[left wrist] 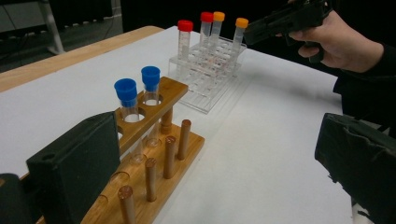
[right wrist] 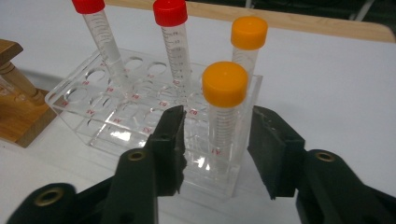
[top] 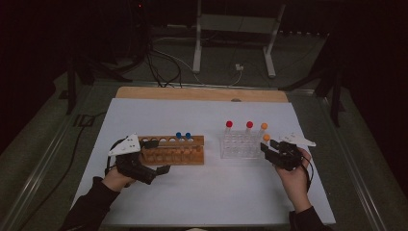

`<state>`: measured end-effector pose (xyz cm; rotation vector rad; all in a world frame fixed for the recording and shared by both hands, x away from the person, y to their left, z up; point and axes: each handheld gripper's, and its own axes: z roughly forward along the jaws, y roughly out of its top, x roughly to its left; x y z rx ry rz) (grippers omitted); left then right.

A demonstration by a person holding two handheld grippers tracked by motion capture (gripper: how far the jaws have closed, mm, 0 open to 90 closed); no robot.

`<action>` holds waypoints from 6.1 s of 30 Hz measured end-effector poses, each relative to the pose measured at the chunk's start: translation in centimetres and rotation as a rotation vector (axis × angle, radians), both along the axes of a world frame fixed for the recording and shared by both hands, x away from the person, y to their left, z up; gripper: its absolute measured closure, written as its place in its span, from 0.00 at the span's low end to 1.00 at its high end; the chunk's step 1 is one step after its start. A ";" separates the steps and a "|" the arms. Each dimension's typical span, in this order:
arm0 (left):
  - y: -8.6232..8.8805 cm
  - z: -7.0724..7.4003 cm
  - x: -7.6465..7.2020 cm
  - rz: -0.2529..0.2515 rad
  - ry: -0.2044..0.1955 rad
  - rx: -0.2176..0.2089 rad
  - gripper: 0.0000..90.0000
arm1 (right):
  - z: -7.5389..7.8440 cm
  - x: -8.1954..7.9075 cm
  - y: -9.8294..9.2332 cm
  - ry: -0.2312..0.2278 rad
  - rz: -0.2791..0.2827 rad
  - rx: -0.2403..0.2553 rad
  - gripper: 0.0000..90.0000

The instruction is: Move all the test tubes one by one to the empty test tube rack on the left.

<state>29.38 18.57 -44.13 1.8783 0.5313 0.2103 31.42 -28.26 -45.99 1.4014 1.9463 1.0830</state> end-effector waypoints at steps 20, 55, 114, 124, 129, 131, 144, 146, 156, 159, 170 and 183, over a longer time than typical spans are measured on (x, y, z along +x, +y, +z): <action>0.0 0.0 0.1 -0.003 0.008 0.003 0.01 | 0.5 0.6 -0.1 -0.012 0.006 -0.018 0.82; -1.7 0.6 -0.2 -0.040 0.031 0.007 0.01 | 4.0 -3.1 6.3 -0.115 0.299 -0.010 0.82; -9.5 0.8 -0.5 -0.179 -0.002 0.053 0.63 | 1.7 -5.7 15.2 -0.029 0.623 -0.022 0.82; -9.7 0.8 -0.4 -0.164 0.005 0.052 0.79 | 1.7 -5.7 15.1 -0.025 0.615 -0.011 0.82; -8.6 1.3 -0.1 -0.134 0.003 0.051 0.79 | 1.7 -5.5 14.7 -0.024 0.604 0.018 0.69; -8.0 1.8 0.0 -0.115 -0.009 0.050 0.79 | 1.8 -5.4 14.5 -0.028 0.587 0.032 0.58; -3.2 5.1 1.0 0.023 -0.074 0.036 0.79 | 2.7 -4.8 13.1 -0.047 0.493 0.076 0.17; -2.5 5.6 1.2 0.047 -0.084 0.033 0.79 | 2.7 -4.8 13.1 -0.050 0.481 0.079 0.16; -1.1 6.1 3.3 0.135 -0.103 0.033 0.79 | 3.1 -5.0 12.5 -0.090 0.493 0.091 0.00; -1.0 5.9 3.9 0.151 -0.113 0.029 0.80 | 3.2 -5.0 12.3 -0.092 0.491 0.098 0.00; -0.9 4.4 5.6 0.192 -0.105 -0.011 0.80 | 3.1 -4.9 12.2 -0.091 0.495 0.101 0.00; -1.5 1.5 6.1 0.207 -0.054 0.074 0.80 | 3.0 -4.9 12.1 -0.091 0.498 0.100 0.00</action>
